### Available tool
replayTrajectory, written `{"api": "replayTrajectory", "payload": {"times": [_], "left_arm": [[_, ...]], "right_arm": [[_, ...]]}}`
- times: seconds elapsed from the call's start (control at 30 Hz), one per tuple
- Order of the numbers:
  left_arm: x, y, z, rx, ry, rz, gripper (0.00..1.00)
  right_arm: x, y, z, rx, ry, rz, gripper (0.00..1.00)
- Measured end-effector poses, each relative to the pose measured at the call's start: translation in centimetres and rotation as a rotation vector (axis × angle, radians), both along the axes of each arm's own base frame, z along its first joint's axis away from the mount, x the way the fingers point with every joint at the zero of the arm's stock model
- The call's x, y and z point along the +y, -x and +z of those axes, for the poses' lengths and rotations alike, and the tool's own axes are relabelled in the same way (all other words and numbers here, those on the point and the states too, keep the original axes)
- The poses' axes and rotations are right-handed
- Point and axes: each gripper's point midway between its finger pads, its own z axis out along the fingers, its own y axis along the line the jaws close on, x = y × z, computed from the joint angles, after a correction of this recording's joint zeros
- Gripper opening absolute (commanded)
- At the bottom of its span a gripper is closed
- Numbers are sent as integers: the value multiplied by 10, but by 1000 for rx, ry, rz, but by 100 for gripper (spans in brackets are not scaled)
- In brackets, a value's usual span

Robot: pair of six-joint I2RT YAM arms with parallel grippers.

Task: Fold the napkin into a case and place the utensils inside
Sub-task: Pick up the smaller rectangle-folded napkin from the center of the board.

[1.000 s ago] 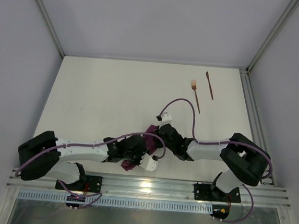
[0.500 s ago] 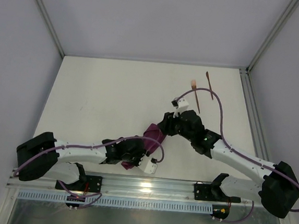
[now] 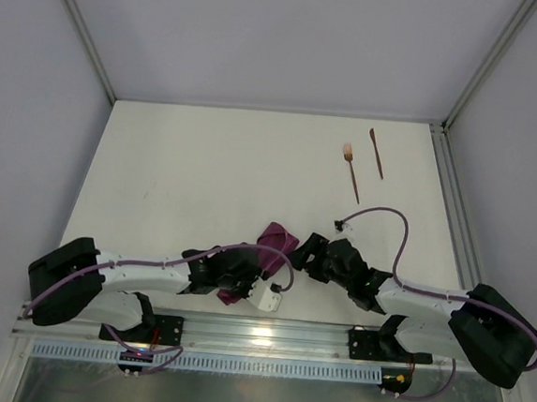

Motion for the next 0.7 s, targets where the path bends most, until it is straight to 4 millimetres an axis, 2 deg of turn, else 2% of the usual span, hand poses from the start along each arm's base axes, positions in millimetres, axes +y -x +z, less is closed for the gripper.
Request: {"api": "replayTrajectory", "payload": {"times": [0.13,0.4,0.6,0.7], "left_arm": [[0,0,0,-1,1,-1,40],[3,1,0,-16,11,-15,41],[3,0,0,-29,19,-25,41],[3,0,0,-36,22,-31,41]], "right_arm": [[21,6,1,45,-55,-17,73],[40,3,-3,116,-167,-124,68],[70,0,-7,166,-268,-159,57],[76,0,-9,185,-310,-182,52]]}}
